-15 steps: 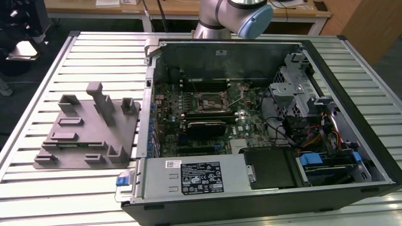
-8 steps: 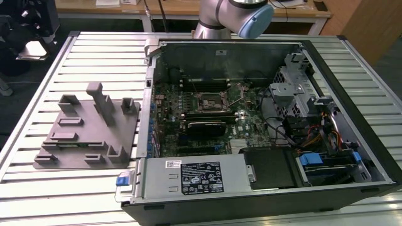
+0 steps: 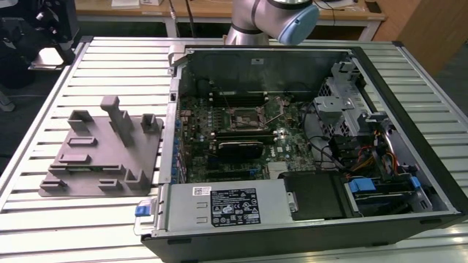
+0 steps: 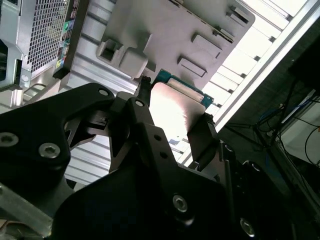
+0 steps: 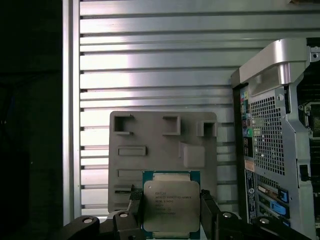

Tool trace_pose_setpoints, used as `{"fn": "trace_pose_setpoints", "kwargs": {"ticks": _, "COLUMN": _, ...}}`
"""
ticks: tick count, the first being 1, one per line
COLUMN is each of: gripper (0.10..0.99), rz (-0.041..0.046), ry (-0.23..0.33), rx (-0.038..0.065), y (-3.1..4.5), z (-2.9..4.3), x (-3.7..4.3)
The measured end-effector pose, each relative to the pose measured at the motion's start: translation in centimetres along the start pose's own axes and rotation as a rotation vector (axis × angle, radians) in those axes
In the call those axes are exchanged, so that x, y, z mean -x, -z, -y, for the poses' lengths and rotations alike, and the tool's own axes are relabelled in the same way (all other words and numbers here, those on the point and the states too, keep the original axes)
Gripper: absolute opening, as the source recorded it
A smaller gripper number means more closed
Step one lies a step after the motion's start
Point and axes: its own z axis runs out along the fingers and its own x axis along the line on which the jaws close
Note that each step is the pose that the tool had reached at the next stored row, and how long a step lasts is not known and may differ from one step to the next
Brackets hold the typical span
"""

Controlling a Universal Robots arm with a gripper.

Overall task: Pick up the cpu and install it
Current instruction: 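Pick up the cpu and move it towards the insertion slot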

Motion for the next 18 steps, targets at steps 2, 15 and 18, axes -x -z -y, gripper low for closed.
{"fn": "trace_pose_setpoints", "kwargs": {"ticks": 2, "gripper": 0.545, "rz": 0.0, "ry": 0.0, "rx": 0.0, "y": 0.0, "z": -0.01, "x": 0.31}}
{"fn": "trace_pose_setpoints", "kwargs": {"ticks": 15, "gripper": 0.545, "rz": -0.0001, "ry": 0.0, "rx": 0.0, "y": -0.01, "z": -0.13, "x": 2.83}}
{"fn": "trace_pose_setpoints", "kwargs": {"ticks": 18, "gripper": 0.545, "rz": 0.0, "ry": 0.0, "rx": 0.0, "y": -0.02, "z": -0.17, "x": 3.61}}
